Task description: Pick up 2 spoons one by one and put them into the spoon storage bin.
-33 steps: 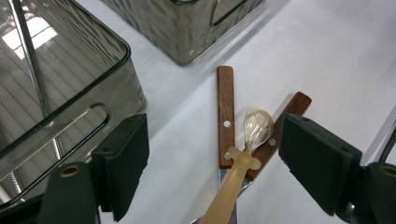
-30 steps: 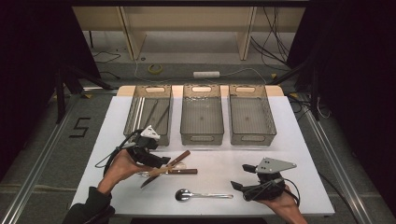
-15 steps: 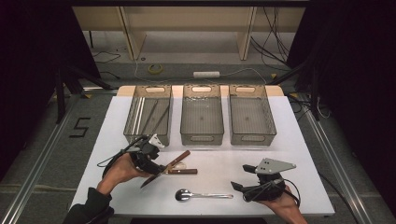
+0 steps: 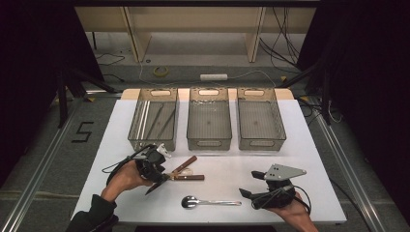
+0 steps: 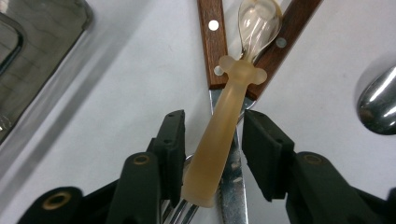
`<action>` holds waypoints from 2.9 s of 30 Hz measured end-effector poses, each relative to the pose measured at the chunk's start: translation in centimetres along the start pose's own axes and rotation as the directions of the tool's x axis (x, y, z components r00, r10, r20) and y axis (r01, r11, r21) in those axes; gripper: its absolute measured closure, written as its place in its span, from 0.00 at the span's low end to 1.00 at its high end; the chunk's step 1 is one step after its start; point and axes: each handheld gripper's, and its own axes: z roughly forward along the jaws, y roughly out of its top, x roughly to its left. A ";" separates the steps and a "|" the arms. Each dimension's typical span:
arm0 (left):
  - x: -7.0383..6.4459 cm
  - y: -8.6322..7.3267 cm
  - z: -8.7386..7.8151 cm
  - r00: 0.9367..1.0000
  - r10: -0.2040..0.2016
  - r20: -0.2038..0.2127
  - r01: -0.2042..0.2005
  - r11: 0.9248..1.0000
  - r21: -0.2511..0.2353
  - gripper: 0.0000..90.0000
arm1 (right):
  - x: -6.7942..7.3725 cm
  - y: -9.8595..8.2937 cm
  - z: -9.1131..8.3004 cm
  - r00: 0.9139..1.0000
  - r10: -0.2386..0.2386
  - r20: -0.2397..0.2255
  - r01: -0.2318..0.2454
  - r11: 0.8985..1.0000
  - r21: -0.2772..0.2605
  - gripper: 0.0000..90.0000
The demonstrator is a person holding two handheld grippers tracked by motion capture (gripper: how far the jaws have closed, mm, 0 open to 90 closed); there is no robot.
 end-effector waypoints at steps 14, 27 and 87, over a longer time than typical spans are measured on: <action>0.1 -0.1 0.3 0.999 0.031 0.031 -0.031 1.000 0.002 0.76 | 0.0 0.0 0.1 1.000 -0.003 -0.002 0.003 1.000 0.004 0.30; -0.1 -0.1 0.3 0.995 0.088 0.046 -0.087 0.996 -0.029 0.83 | 0.0 -0.1 0.1 1.000 0.000 -0.002 0.000 1.000 0.009 0.30; 0.0 4.5 -4.8 0.978 -0.185 0.096 0.207 0.810 -0.549 0.83 | -0.2 -0.2 0.1 1.000 0.009 -0.006 -0.009 1.000 0.008 0.30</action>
